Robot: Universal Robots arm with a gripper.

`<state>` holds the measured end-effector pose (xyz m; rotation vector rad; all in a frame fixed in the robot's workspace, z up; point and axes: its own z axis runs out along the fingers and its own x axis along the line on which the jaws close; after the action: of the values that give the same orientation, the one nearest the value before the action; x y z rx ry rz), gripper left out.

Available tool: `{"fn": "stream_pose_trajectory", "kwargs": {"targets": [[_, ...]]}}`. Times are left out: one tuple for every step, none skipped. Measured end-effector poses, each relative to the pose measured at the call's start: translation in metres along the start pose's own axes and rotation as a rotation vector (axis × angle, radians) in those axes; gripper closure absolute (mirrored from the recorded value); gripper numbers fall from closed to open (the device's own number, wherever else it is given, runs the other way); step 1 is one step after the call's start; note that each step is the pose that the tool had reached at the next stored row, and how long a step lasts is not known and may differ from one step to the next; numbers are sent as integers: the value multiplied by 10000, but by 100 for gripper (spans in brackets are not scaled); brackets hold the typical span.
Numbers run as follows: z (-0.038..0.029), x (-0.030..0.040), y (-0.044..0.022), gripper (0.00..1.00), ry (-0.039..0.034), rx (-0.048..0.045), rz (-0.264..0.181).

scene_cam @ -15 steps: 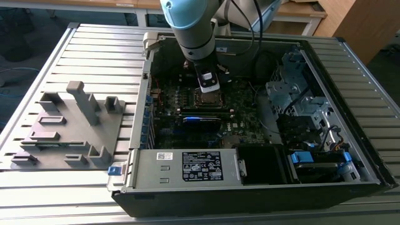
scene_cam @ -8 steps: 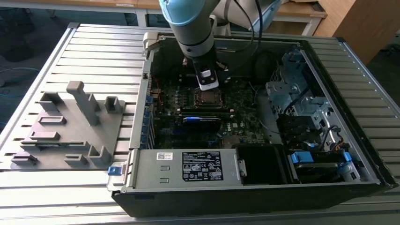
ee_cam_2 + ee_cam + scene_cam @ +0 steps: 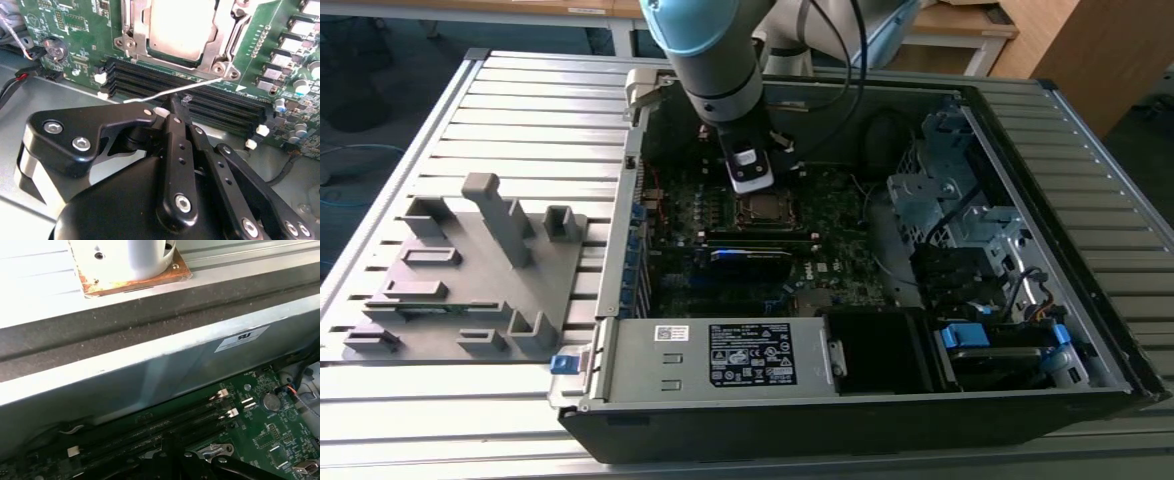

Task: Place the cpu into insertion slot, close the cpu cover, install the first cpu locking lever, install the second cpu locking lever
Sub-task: 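Install the first cpu locking lever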

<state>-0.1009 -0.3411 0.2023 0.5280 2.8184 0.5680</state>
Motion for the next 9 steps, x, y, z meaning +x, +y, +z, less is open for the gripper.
{"fn": "stream_pose_trajectory", "kwargs": {"targets": [[-12, -2, 5, 90, 0, -1, 0], [-28, -4, 13, 90, 0, -2, 0], [-45, -7, 20, 90, 0, -2, 1], [-58, -9, 26, 90, 0, 0, 1], [-65, -11, 30, 90, 0, -1, 1], [-66, -14, 32, 90, -1, -2, 2], [-63, -24, 35, 90, -3, -2, 5], [-60, -37, 39, 90, -4, -1, 9], [-55, -53, 44, 90, -6, 1, 13]]}}
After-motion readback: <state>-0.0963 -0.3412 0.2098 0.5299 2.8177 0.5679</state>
